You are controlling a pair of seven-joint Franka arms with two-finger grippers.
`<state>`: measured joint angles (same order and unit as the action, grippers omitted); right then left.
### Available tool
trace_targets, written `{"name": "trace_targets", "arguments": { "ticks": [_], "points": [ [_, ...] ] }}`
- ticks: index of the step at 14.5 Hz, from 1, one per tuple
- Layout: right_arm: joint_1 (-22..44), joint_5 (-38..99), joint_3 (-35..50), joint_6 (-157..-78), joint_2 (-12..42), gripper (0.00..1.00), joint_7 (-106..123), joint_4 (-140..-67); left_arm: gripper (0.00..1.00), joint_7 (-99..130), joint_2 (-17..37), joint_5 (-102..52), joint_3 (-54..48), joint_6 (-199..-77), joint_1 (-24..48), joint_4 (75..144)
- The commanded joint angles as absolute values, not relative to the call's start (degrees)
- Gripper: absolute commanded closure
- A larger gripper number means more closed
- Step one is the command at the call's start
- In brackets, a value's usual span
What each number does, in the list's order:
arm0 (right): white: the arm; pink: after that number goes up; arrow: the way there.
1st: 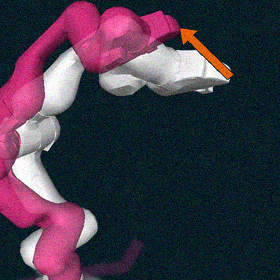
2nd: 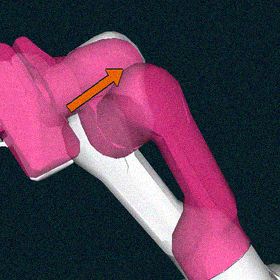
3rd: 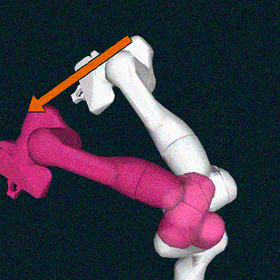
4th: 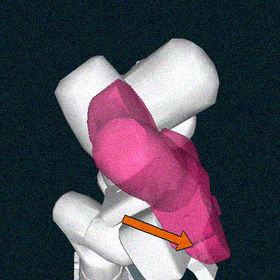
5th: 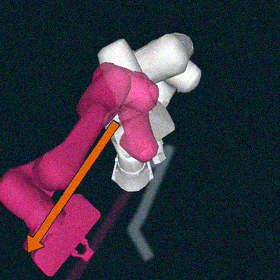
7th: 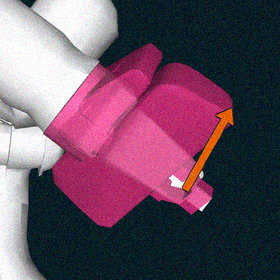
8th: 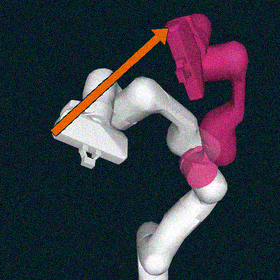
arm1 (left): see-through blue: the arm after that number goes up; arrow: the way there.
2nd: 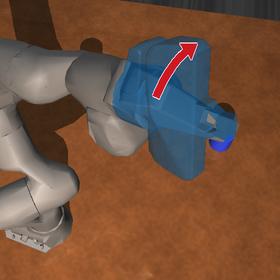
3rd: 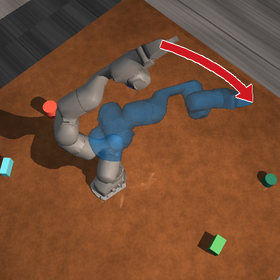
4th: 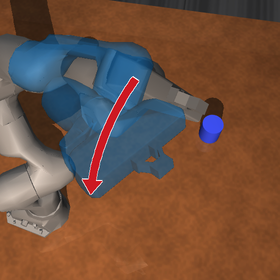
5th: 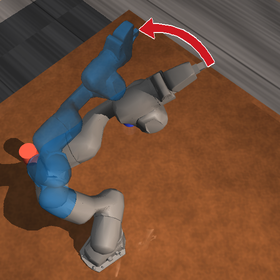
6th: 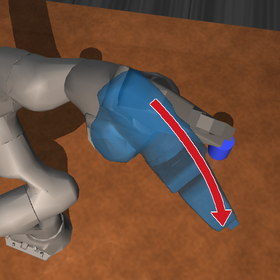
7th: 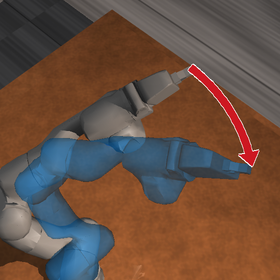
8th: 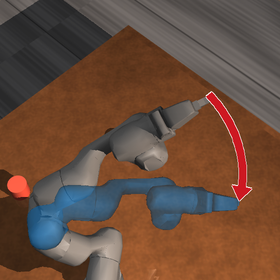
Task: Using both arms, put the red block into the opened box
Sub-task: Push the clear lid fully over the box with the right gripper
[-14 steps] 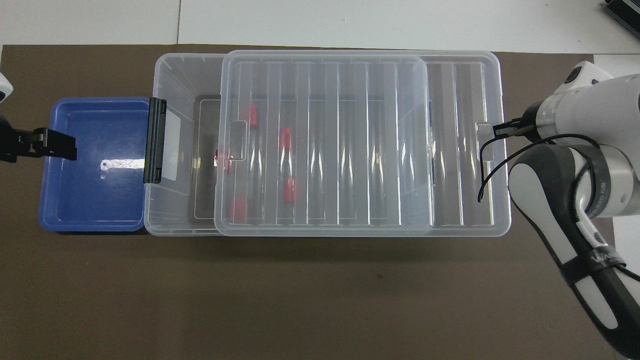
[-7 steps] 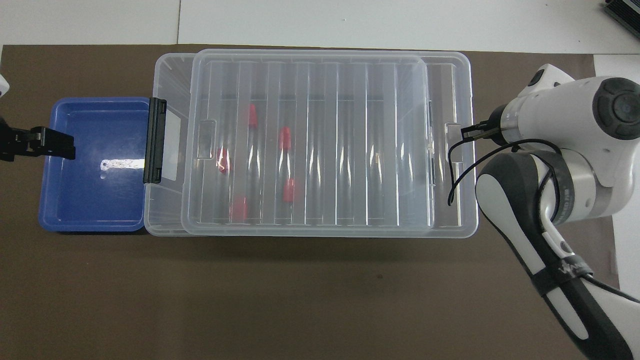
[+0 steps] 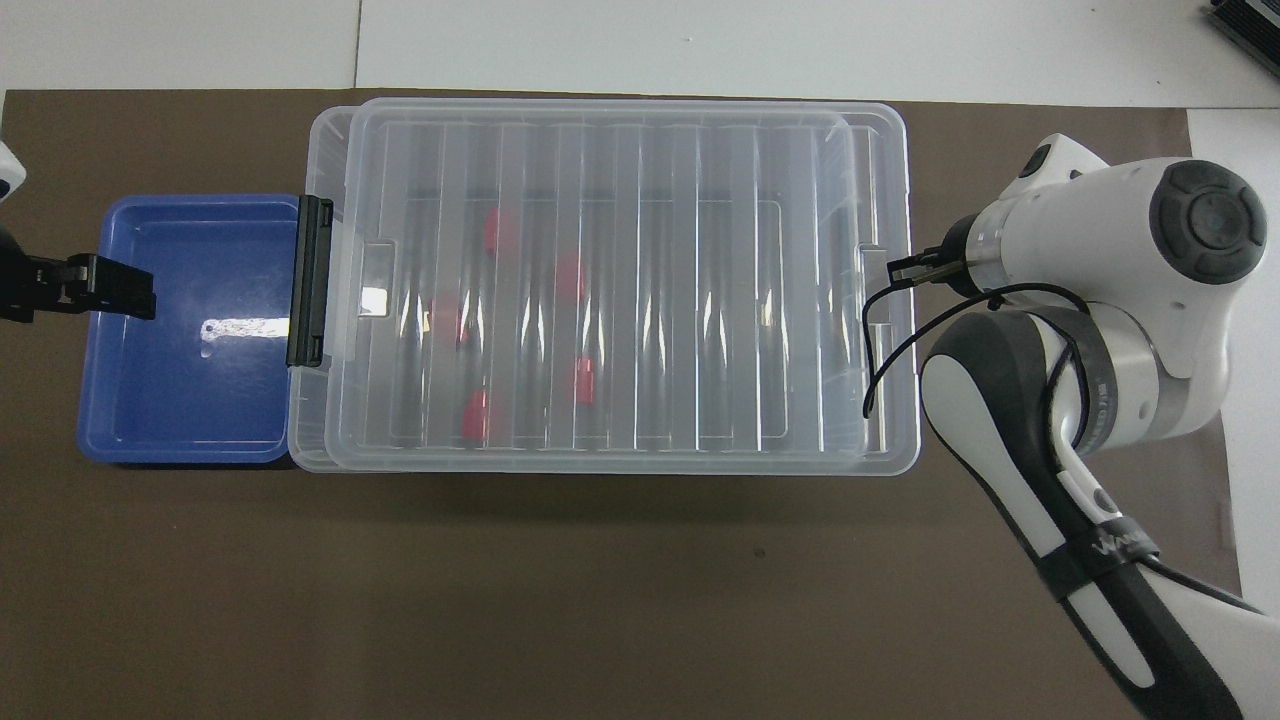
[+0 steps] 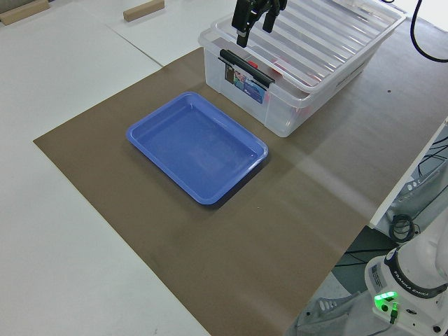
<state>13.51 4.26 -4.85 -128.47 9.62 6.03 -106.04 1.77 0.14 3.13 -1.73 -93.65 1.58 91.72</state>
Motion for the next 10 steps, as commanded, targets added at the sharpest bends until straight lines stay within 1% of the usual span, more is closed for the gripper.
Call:
{"name": "trace_targets", "arguments": {
  "ticks": [1, 10],
  "points": [
    [13.8, 7.82, -4.57, -129.64, 10.28, 1.0, 5.36, -106.0, 0.0, 1.58, -0.44, 2.2, -0.7, -92.46, 2.37, 91.23],
    [14.15, 7.48, -4.75, -129.29, 10.28, 1.0, 5.98, -105.91, 0.0, 1.67, -0.7, 2.2, -0.7, -92.64, 2.37, 91.41]
  ]
}}
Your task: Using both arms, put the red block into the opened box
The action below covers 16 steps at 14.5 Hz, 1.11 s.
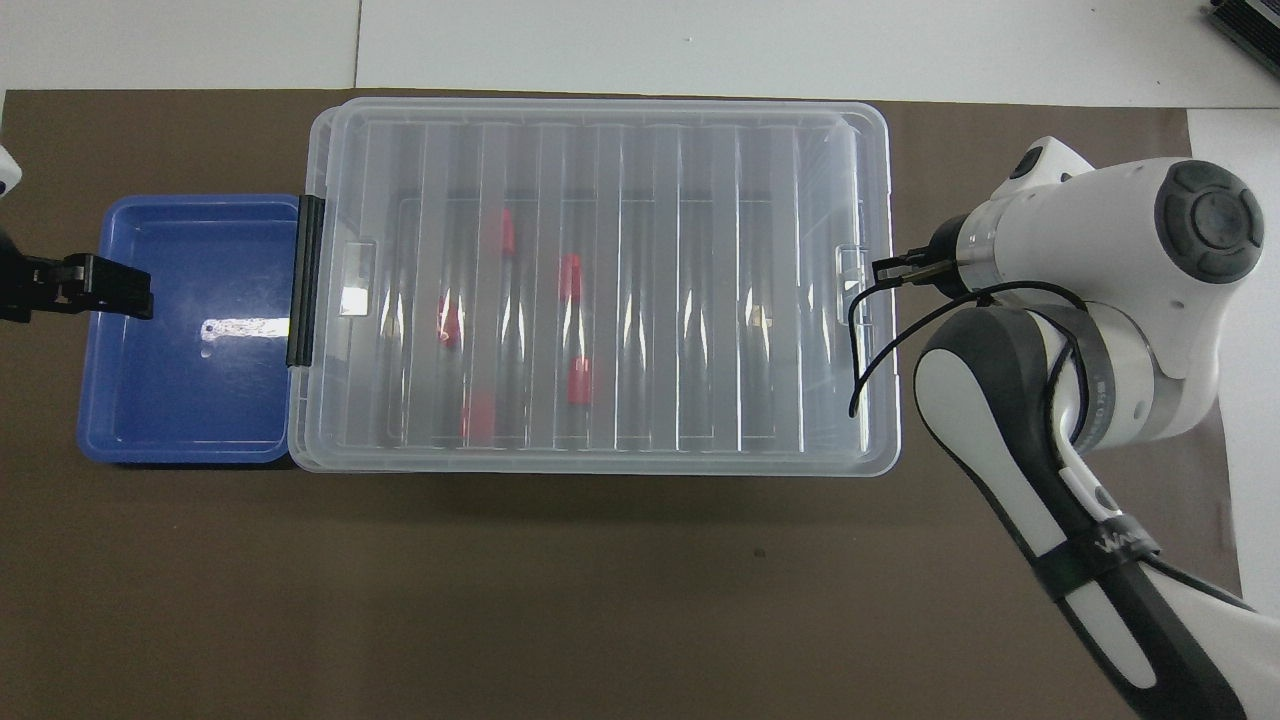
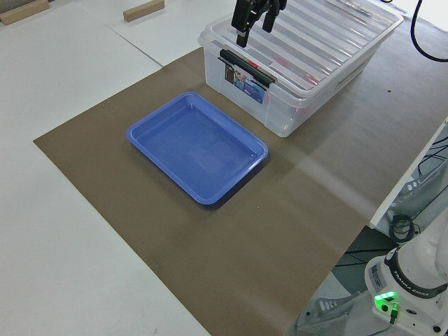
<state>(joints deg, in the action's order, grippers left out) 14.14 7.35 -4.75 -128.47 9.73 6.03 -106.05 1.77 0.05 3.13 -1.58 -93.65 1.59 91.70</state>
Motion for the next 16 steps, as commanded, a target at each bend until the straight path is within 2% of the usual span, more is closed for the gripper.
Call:
{"name": "trace_targets", "arguments": {
  "ticks": [1, 2, 3, 4, 9, 16],
  "points": [
    [13.72, 6.69, -4.92, -128.77, 10.28, 1.0, 5.8, -105.65, 0.0, 1.67, -0.79, 2.2, -0.7, -92.81, 2.37, 91.67],
    [13.62, 4.77, -5.1, -128.41, 10.11, 1.0, 5.37, -105.38, 0.0, 1.67, -0.79, 2.2, -0.7, -92.81, 2.37, 91.67],
    [13.45, 2.66, -5.36, -128.06, 9.59, 0.11, 4.93, -105.38, 0.0, 1.67, -0.79, 2.2, -0.7, -92.81, 2.29, 91.58],
    [12.58, 1.07, -5.36, -127.1, 9.15, 0.0, 3.79, -105.29, 0.0, 1.67, -0.79, 2.2, -0.7, -92.81, 2.29, 91.67],
    [11.52, -3.69, -5.54, -114.29, 5.19, 0.0, -5.08, -100.29, 0.0, 1.67, -0.79, 2.2, -0.7, -92.9, 2.46, 91.76],
    [6.34, -2.37, -5.89, -94.16, -1.67, 0.0, -7.56, -94.49, 0.0, 1.67, -0.79, 2.2, -0.7, -92.99, 2.46, 91.58]
  ]
}}
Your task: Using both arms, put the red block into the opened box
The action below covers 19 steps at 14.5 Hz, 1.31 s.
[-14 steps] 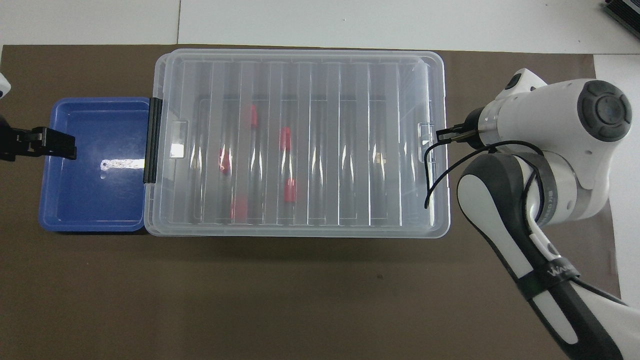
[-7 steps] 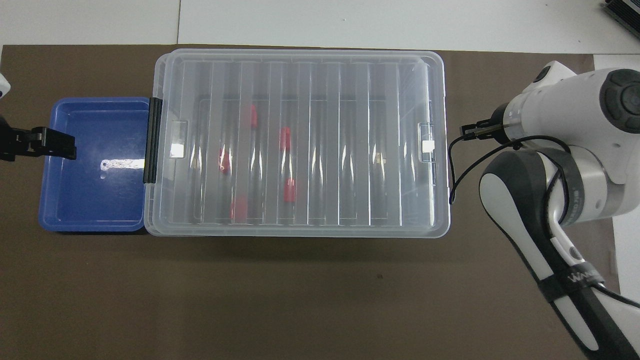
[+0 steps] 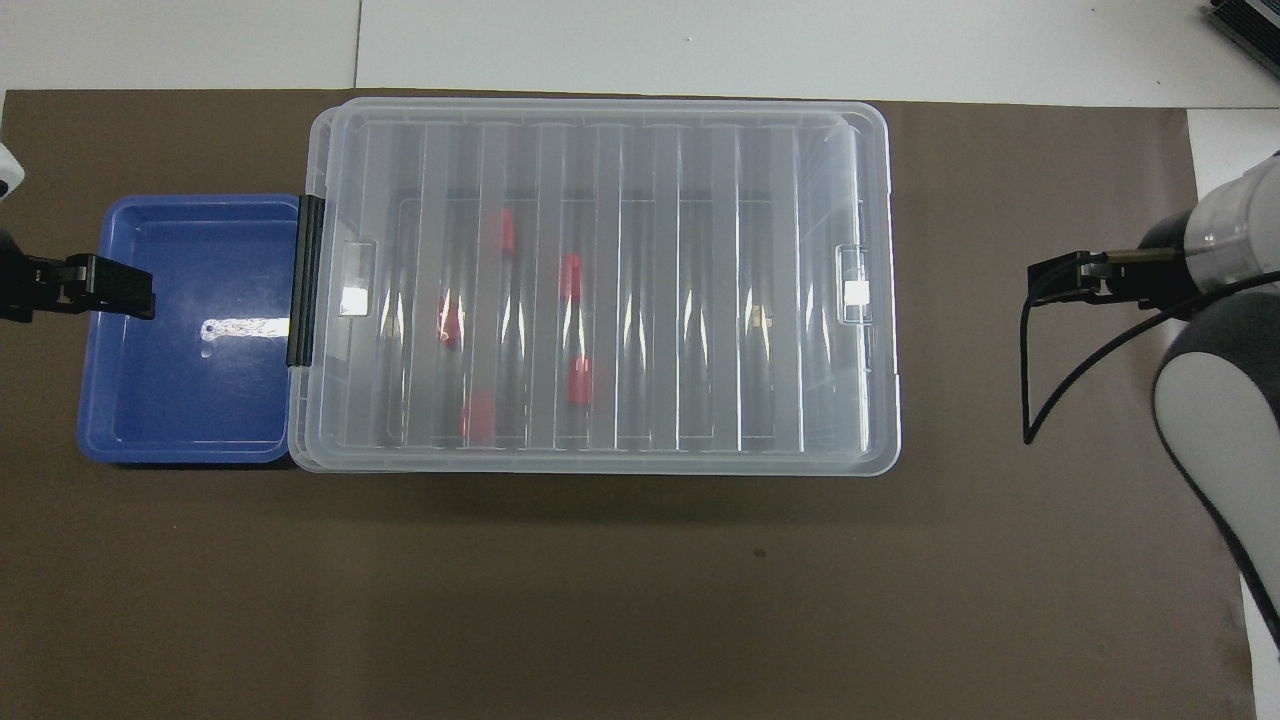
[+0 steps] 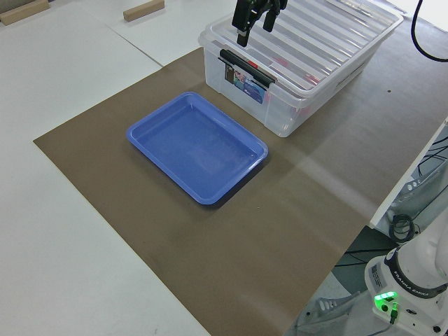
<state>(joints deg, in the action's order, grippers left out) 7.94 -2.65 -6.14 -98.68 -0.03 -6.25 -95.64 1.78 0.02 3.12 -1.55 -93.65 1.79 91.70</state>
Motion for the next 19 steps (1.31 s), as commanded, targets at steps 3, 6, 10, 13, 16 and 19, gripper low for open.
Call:
{"name": "trace_targets", "arguments": {
  "ticks": [3, 6, 10, 13, 16, 19],
  "points": [
    [5.45, -2.37, -5.8, -90.1, -1.67, 0.0, -7.65, -93.08, 0.0, 1.76, -0.79, 2.2, -0.7, -92.9, 2.46, 91.58],
    [5.54, -1.06, -5.54, -90.0, -1.67, 0.0, -7.65, -92.99, 0.0, 1.76, -0.79, 2.2, -0.7, -92.9, 2.46, 91.49],
    [5.54, 1.48, -5.71, -89.83, -1.67, 0.0, -7.29, -92.99, 0.0, 1.67, -0.79, 2.2, -0.7, -92.99, 2.46, 91.49],
    [5.54, 0.97, -5.71, -90.26, -1.67, 0.0, -6.59, -93.08, 0.0, 1.67, -0.7, 2.2, -0.7, -92.99, 2.46, 91.49],
    [5.54, 0.44, -5.71, -89.83, -1.67, 0.0, -4.92, -92.73, 0.0, 1.76, -0.79, 2.2, -0.7, -92.99, 2.46, 91.49],
    [5.54, 0.62, -5.71, -89.74, -1.67, 0.0, -5.18, -92.64, 0.0, 1.76, -0.7, 2.2, -0.7, -92.99, 2.46, 91.49]
  ]
}}
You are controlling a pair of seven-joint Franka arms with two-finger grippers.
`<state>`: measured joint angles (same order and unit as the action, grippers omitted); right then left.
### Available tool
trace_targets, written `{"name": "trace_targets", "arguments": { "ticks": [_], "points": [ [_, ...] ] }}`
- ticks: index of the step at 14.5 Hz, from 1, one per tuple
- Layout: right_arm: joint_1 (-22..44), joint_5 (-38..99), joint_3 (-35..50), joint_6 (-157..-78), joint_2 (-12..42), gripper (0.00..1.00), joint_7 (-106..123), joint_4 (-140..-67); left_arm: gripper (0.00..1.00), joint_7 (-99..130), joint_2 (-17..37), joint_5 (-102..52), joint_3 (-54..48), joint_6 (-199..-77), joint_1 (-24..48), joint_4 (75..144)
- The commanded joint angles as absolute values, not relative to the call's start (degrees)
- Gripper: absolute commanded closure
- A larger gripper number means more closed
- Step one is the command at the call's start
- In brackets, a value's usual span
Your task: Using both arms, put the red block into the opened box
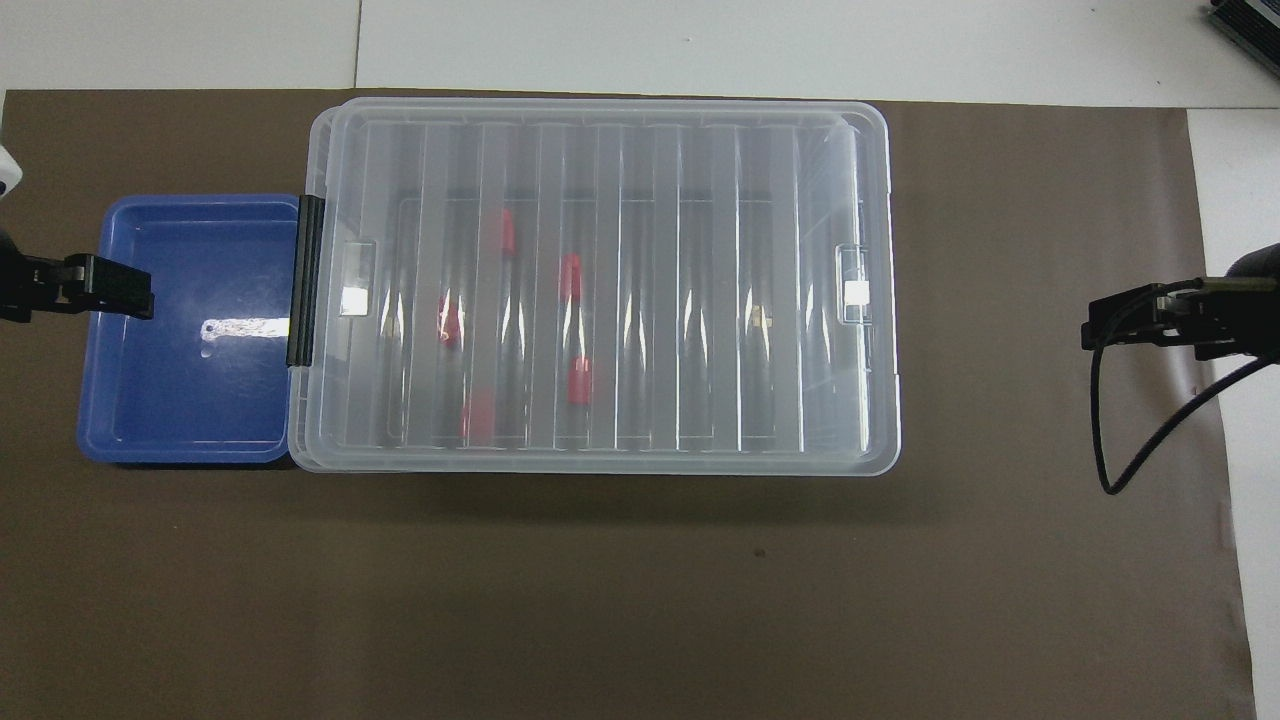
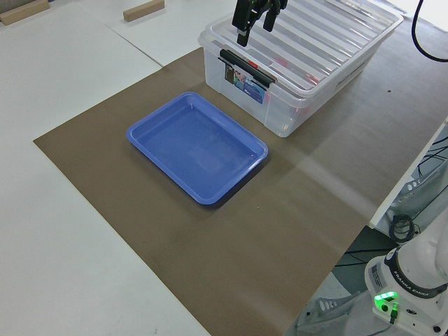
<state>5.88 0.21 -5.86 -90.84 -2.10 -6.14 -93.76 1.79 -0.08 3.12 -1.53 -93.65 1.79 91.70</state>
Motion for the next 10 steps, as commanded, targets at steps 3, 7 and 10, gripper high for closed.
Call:
{"name": "trace_targets", "arguments": {
  "ticks": [3, 7, 10],
  "points": [
    [5.54, -1.57, -5.63, -90.62, -1.58, 0.0, -5.01, -92.64, 0.0, 1.76, -0.79, 2.2, -0.7, -92.99, 2.46, 91.49],
    [5.54, -0.62, -5.8, -88.34, -1.58, 0.0, -4.92, -91.76, 0.0, 1.76, -0.79, 2.2, -0.62, -92.99, 2.46, 91.49],
    [5.54, -1.05, -5.8, -88.42, -1.58, 0.0, -5.01, -91.76, 0.0, 1.76, -0.7, 2.2, -0.7, -92.99, 2.46, 91.49]
  ]
}}
